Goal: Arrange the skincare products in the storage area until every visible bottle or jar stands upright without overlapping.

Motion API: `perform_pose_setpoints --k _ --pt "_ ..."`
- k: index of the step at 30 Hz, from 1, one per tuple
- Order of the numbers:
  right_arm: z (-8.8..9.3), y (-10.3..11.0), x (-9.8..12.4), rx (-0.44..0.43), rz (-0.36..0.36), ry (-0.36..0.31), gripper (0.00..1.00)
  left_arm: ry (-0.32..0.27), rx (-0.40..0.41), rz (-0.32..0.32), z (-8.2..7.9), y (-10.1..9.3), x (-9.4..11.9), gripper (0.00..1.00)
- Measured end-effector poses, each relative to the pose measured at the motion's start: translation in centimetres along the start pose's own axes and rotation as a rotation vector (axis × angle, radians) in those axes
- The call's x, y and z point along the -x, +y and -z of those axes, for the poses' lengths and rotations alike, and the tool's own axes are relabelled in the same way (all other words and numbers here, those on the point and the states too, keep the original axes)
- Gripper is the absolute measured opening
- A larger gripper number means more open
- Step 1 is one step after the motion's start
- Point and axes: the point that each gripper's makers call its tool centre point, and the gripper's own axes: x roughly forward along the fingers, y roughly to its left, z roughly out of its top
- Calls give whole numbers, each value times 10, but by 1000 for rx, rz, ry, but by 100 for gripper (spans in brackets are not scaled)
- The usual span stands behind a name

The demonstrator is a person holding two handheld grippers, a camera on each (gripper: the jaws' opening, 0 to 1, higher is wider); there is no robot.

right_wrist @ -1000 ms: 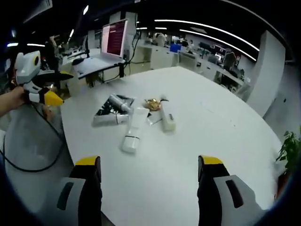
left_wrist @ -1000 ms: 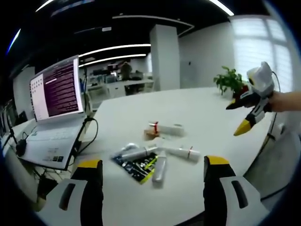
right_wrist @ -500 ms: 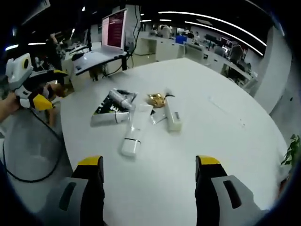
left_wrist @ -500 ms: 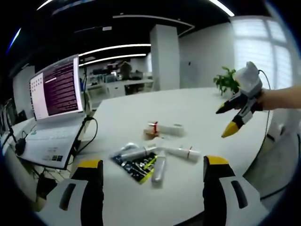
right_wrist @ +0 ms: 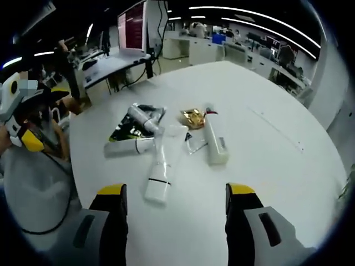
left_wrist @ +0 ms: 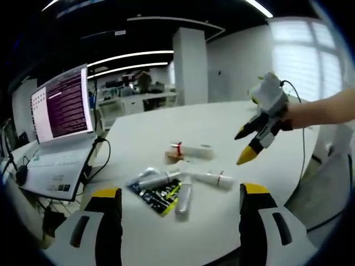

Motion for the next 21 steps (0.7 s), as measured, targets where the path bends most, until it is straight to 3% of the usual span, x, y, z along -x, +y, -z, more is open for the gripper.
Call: perform_pose_setpoints --k 13,21 --pt "-13 13 -46 11 -54 44 66 -9 4 -19 -3 3 1 81" --pt "-17 15 -74 -18 -41 105 61 -12 5 -9 -4 0 1 81"
